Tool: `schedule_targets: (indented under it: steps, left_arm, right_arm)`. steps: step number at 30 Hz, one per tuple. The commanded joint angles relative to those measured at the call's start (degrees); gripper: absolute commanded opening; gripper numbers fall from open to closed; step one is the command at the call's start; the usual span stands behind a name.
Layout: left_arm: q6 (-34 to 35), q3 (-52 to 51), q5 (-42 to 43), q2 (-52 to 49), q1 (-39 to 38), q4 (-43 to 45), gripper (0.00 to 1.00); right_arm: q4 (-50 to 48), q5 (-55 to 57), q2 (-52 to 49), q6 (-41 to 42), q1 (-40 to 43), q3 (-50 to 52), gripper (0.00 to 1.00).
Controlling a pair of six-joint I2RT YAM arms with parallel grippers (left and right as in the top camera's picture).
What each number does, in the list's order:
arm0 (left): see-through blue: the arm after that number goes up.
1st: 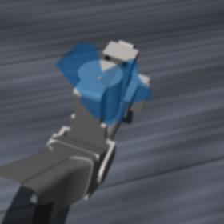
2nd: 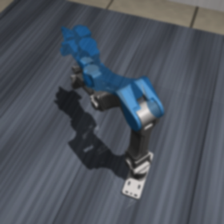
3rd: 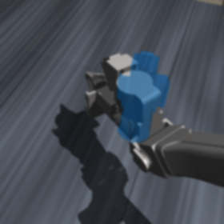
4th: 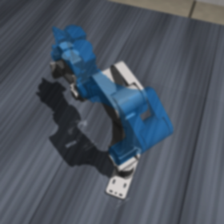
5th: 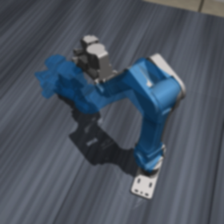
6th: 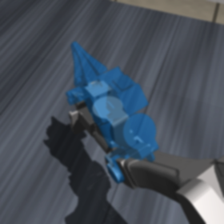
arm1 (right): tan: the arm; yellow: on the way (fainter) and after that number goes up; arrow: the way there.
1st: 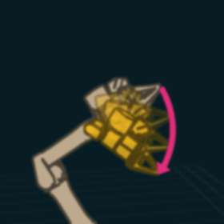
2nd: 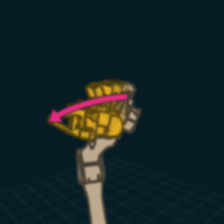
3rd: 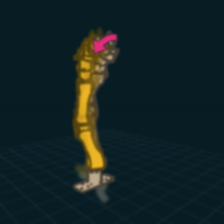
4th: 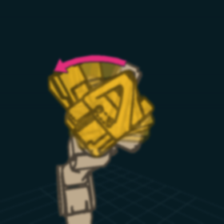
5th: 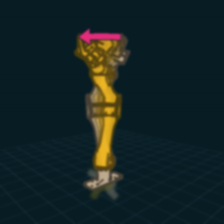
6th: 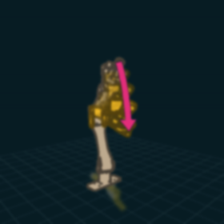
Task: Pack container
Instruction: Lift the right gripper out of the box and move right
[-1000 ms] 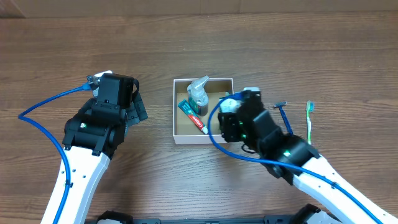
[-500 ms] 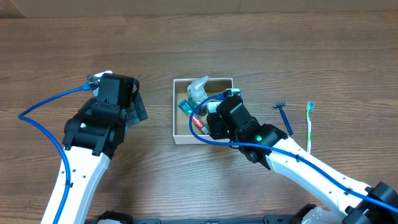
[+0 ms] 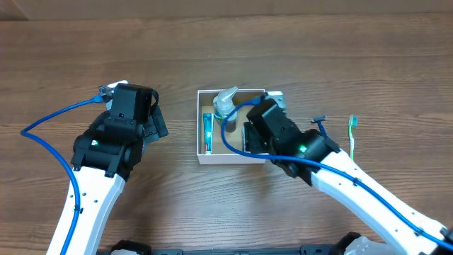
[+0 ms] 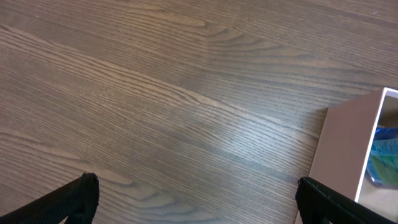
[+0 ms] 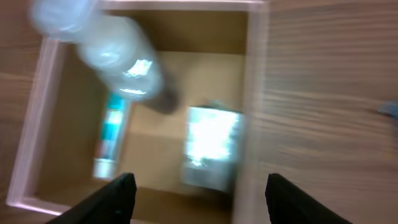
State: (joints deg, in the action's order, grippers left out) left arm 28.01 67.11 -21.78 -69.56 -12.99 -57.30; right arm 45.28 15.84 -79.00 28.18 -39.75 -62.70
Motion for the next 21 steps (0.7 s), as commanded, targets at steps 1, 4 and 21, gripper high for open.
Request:
schedule_targets:
  steps: [1,4,21]
  left_arm:
    - [-1.22,0.87,-1.09,-0.20,0.24,0.15,1.00]
    - [-1.22,0.87,-1.09,-0.20,0.24,0.15,1.00]
    - [-1.22,0.87,-1.09,-0.20,0.24,0.15,1.00]
  right_arm:
    - [5.07,13.86,7.67,-0.96,1.66,-2.84,0.70]
    - [9.62,14.73,9.84,-0.96,6.49,-2.78,0.87]
    - [5.79,-11.50,-5.40,-13.68,37.24,2.10,1.00]
